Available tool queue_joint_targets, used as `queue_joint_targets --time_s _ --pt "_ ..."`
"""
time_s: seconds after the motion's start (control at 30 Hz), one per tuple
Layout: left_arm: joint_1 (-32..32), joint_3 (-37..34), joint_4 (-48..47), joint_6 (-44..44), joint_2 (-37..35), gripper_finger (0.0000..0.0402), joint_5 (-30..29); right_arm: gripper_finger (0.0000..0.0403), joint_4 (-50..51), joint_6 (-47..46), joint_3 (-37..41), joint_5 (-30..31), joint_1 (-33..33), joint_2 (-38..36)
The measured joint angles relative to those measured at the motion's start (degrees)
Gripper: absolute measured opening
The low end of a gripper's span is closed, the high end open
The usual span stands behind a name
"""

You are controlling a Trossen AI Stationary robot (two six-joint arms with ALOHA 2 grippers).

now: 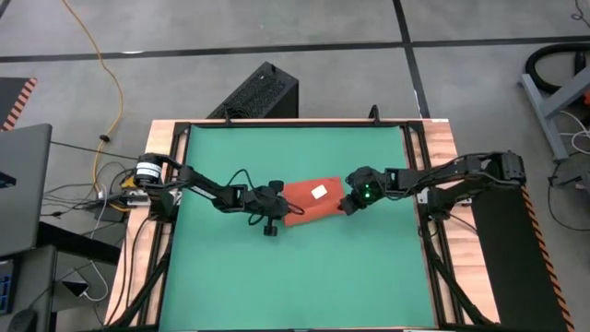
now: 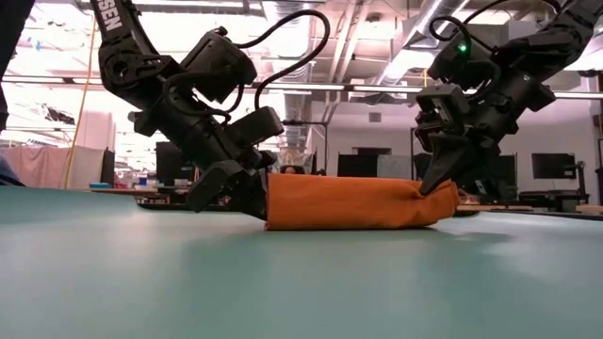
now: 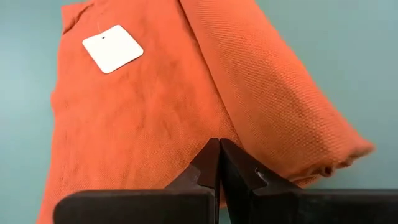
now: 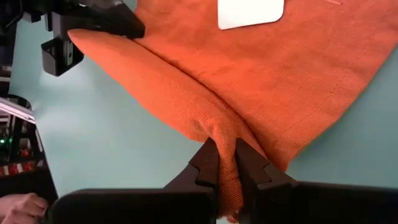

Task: Roll towel
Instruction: Roll the orange microfiber towel

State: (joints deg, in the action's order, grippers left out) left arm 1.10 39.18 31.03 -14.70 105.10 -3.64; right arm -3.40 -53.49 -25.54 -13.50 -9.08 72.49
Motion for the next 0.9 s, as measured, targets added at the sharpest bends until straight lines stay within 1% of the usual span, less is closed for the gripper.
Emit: queue_joint_targets --time_s 0.23,0.37,0.6,0.77,0.9 --pt "-0.02 1.39 -0.56 -3.3 0.0 0.0 -0.24 0.0036 -0.26 1.15 0.0 -0.18 -0.98 1.3" --pt "0.0 1.66 -0.55 -4.11 0.0 0.0 -0.81 0.0036 -0.4 3.27 -1.3 -0.71 -1.6 5.41" --pt "0.0 1.66 -2.39 -4.96 0.0 0.0 -2.12 0.0036 -0.32 7.62 -7.12 -4.13 -1.6 13.24" --pt "-0.08 1.68 -3.48 -9.0 -0.26 0.0 -6.36 0.0036 -0.47 9.01 -10.32 -6.96 -1.41 17.97" --pt "-0.26 1.68 -6.5 -9.57 -2.11 0.0 -9.3 0.0036 -0.53 9.03 -11.86 -7.8 -0.75 19.97"
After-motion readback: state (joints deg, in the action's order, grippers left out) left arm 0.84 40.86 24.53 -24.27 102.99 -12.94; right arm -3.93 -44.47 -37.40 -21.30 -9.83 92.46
